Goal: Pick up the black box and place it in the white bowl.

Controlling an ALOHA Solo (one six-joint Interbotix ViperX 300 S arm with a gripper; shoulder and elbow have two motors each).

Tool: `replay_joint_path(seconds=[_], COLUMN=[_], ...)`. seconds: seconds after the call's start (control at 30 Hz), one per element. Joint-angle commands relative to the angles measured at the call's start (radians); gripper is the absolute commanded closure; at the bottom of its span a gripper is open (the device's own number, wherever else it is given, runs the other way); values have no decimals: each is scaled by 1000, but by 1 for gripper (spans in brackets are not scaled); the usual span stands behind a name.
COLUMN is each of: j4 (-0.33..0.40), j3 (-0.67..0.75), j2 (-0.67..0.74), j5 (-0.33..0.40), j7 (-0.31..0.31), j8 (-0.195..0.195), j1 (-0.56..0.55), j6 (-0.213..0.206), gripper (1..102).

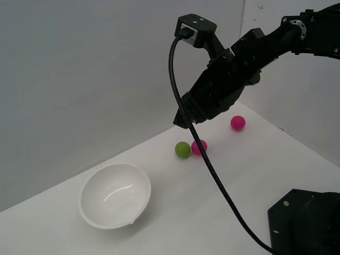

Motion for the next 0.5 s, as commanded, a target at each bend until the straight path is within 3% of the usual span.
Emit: replay_joint_path(seconds=[0.0, 0.47], j4=[-29, -103], j3=[3, -89], j2=[-2, -92], j5=[-38, -112], j7=[-2, -26], j8=[-3, -25], j1=[-25, -130], j6=[-12, -12], gripper=[100, 100])
